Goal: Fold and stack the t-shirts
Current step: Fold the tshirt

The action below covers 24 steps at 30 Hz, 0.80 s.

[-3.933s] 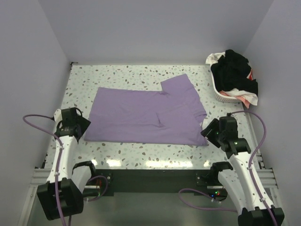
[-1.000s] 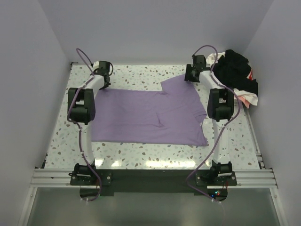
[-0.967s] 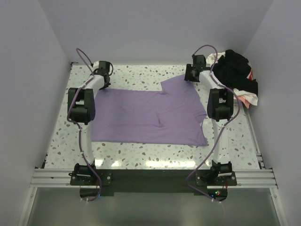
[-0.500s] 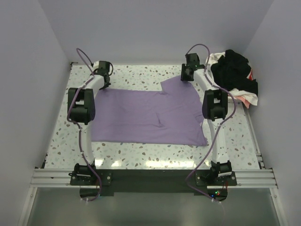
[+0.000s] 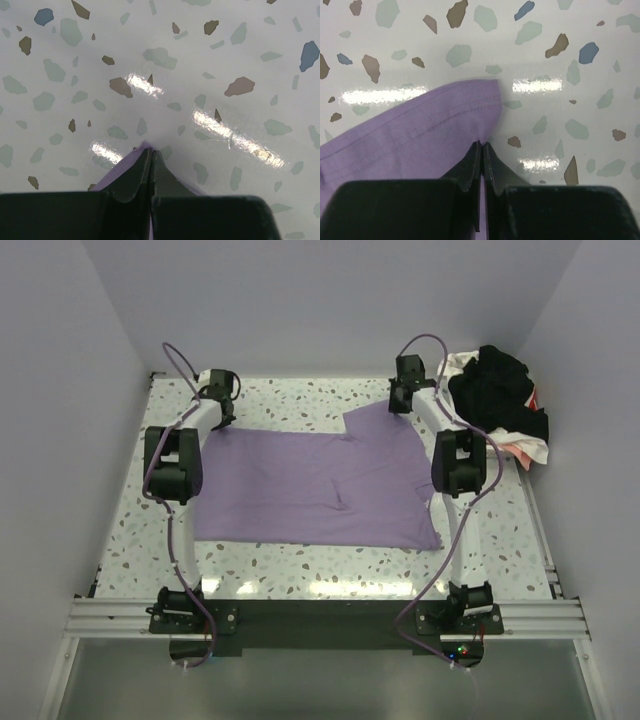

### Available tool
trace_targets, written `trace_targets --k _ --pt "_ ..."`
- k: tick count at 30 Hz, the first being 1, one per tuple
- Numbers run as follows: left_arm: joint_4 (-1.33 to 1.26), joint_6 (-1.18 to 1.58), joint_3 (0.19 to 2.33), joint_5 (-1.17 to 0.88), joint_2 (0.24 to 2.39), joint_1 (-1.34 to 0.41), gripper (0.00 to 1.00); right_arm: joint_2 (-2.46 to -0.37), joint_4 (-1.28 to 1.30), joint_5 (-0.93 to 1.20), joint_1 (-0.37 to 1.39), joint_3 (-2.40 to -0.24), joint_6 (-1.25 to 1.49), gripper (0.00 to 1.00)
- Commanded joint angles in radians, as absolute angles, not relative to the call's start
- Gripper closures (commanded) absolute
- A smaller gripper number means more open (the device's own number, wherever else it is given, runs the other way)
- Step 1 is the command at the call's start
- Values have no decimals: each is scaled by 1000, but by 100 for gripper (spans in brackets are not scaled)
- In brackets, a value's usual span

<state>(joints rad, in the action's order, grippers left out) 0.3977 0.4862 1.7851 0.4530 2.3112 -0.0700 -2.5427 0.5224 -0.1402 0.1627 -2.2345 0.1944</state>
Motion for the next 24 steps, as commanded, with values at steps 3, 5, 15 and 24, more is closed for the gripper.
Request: trace_targets --k 3,5,15,24 --pt "367 479 1813 463 2250 -71 100 -2392 439 -187 160 -2174 201 100" --pt "370 479 1816 474 2247 -71 100 -2352 425 -193 158 -2140 202 100" --pt "416 492 1832 508 2209 -43 100 -2198 353 -213 156 -1982 215 100" --pt "439 499 1810 515 2180 -40 100 -2083 308 -218 155 -1800 241 100"
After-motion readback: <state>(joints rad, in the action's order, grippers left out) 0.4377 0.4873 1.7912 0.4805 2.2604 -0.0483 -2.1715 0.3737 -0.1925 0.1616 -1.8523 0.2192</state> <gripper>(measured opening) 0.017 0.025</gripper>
